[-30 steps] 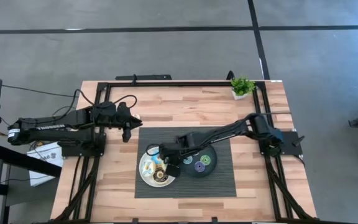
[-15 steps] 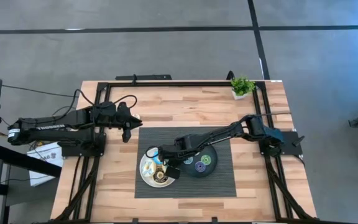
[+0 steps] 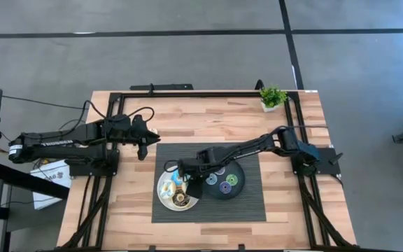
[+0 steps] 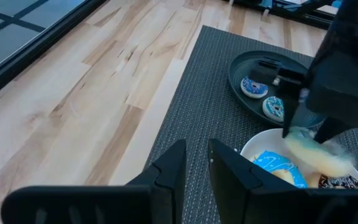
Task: Pick & Place donuts
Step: Put the big green donut on the white plate, then put the small white donut on the black plate
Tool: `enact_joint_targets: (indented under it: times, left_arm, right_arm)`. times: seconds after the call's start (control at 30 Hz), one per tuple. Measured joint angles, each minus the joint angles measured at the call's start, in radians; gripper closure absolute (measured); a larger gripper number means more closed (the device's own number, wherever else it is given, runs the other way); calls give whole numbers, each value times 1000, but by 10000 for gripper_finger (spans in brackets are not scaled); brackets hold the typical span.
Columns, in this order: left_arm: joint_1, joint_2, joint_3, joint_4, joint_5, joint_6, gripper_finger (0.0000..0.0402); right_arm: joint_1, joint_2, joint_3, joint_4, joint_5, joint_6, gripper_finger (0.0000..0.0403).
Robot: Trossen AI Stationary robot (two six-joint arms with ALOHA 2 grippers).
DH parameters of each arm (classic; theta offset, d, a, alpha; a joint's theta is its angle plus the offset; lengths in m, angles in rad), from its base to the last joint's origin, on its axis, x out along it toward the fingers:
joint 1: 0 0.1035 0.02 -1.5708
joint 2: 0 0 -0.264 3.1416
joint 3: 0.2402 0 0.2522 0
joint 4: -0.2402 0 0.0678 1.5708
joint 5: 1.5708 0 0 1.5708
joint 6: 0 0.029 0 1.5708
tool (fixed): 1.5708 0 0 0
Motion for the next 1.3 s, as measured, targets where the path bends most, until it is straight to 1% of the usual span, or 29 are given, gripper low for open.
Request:
enact_joint_targets:
  times: [0.03, 0.13, 0.27, 0.47, 0.7, 0.77, 0.83, 0.87, 0.93, 1.0, 1.03, 1.07, 1.13, 1.23, 1.3]
  left_arm:
    - [0, 0, 0, 0, 0, 0, 342]
    - [0, 0, 0, 0, 0, 0, 342]
    - [0, 0, 0, 0, 0, 0, 342]
    - [0, 0, 0, 0, 0, 0, 342]
    - [0, 0, 0, 0, -1, 0, 342]
    - [0, 0, 0, 0, 0, -3, 342]
    - [0, 0, 0, 1, -1, -6, 342]
    - [0, 0, 0, 1, 0, -7, 342]
    - [0, 0, 0, 1, -1, -8, 342]
    - [0, 0, 0, 1, -1, -8, 342]
    - [0, 0, 0, 1, 0, -8, 342]
    - [0, 0, 0, 1, 0, -8, 342]
    - [0, 0, 0, 1, 2, -12, 342]
    - [0, 0, 0, 1, 1, -15, 342]
    - [0, 0, 0, 1, 0, -7, 342]
  right_arm:
    - [-4, -2, -1, -8, -1, 8, 228]
    - [-14, -8, -1, -7, -58, -10, 202]
    - [-15, -8, -1, -32, -37, -9, 180]
    - [-15, -18, 16, -50, -38, -6, 175]
    - [-27, -102, 39, -76, -42, -40, 179]
    - [-32, -142, 39, -96, -44, -78, 192]
    - [-39, -186, 39, -131, -37, -127, 221]
    - [-45, -208, 34, -140, -38, -154, 242]
    - [-58, -252, 5, -139, -39, -210, 298]
    - [-72, -304, -47, -140, -40, -269, 362]
    - [-81, -332, -82, -127, -40, -295, 382]
    - [-91, -364, -125, -115, -40, -307, 388]
    - [-115, -433, -232, -79, -40, -309, 387]
    - [-154, -558, -430, 11, -53, -295, 396]
    - [-182, -657, -573, 111, -75, -269, 400]
